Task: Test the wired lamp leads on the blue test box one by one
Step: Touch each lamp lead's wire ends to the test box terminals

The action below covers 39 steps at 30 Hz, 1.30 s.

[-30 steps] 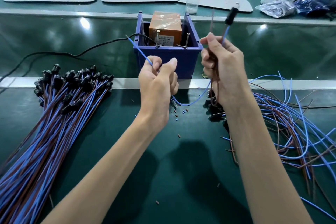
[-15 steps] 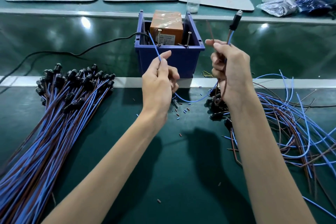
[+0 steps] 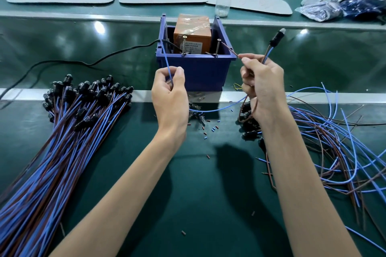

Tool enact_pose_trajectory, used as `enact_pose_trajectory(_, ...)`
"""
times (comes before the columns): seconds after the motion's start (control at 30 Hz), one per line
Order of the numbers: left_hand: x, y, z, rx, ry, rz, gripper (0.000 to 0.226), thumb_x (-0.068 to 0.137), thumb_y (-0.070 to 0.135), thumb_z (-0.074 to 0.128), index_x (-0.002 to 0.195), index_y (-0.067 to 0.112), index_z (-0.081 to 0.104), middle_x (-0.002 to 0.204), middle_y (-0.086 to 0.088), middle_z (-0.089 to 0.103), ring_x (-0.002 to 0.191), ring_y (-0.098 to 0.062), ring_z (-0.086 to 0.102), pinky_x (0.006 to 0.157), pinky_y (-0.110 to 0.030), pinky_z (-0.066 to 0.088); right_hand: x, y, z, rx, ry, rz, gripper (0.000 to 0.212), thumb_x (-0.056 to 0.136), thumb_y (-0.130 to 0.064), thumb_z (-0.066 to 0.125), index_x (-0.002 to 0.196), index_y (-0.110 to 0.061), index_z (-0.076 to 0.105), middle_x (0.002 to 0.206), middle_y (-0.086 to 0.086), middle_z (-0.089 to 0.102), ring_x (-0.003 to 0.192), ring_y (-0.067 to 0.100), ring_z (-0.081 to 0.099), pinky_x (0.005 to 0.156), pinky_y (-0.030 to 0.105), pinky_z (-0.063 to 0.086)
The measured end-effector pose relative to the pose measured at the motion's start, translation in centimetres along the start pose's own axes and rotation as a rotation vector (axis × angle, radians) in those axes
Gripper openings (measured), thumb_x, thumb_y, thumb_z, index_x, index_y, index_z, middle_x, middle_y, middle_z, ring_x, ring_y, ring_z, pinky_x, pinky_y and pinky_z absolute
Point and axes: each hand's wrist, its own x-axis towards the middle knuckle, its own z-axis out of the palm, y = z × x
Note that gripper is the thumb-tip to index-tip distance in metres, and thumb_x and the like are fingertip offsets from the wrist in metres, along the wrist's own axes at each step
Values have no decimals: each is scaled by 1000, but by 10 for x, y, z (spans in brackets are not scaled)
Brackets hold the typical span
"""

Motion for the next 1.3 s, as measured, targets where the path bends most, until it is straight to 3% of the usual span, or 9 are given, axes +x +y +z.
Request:
enact_pose_trajectory(0.23,7,-1,-2,38,-6,-99,19,89,7,52,93,26,48,73,4,50,38,-4,34,42,-16,32,-1,2,3,0,-5,-9,20,92,0,51,78,-11,60,48,-5,48,36,3,28,35,15,20)
enact_pose_trajectory(0.4,13,0,-3,-73,-66,-157,15,94,9,39,91,23,41,56,10,39,41,-6,28,42,-18,27,2,5,3,23,26,-6,21,93,1,49,78,-10,60,47,-5,47,36,3,29,34,14,20)
enact_pose_trajectory(0.5,16,-2,-3,-60,-76,-82,26,97,6,27,102,24,46,60,6,39,40,-4,29,41,-15,28,4,7,1,41,64,4,21,92,3,47,79,-8,60,48,-5,48,36,3,30,34,14,20)
enact_pose_trajectory(0.67,21,-9,-7,101,-132,31,28,103,7,30,128,16,38,71,6,64,41,-4,40,48,-20,38,6,8,1,56,120,27,24,88,6,41,82,-8,60,49,-4,52,36,2,28,34,15,20)
enact_pose_trajectory(0.77,21,-10,-11,109,-153,72,12,105,12,30,116,16,32,82,3,72,41,-9,55,48,-21,47,5,10,3,41,105,33,23,90,6,42,85,-8,59,52,-3,60,38,3,31,34,14,21)
enact_pose_trajectory(0.9,19,-10,-12,138,-157,104,7,105,15,36,100,17,41,83,1,72,43,-16,63,44,-25,51,1,12,6,18,76,28,22,92,3,43,84,-11,58,56,-1,65,39,5,32,35,14,21)
enact_pose_trajectory(1.03,20,-11,-12,134,-96,104,11,103,17,42,109,13,50,80,5,72,40,-13,62,43,-20,47,0,12,6,14,67,17,22,92,2,44,84,-11,59,56,-2,64,40,6,28,36,15,21)
enact_pose_trajectory(1.17,19,-13,-12,140,-87,128,18,103,16,41,121,20,39,80,4,73,37,-15,59,42,-22,47,0,13,7,8,72,15,21,92,3,43,85,-11,58,52,-4,61,40,6,24,37,16,20)
enact_pose_trajectory(1.3,20,-14,-12,160,-81,131,14,103,14,39,114,21,44,77,6,73,37,-13,59,41,-21,47,0,14,8,-14,93,14,21,91,3,44,84,-12,57,52,-4,60,37,5,24,36,17,20)
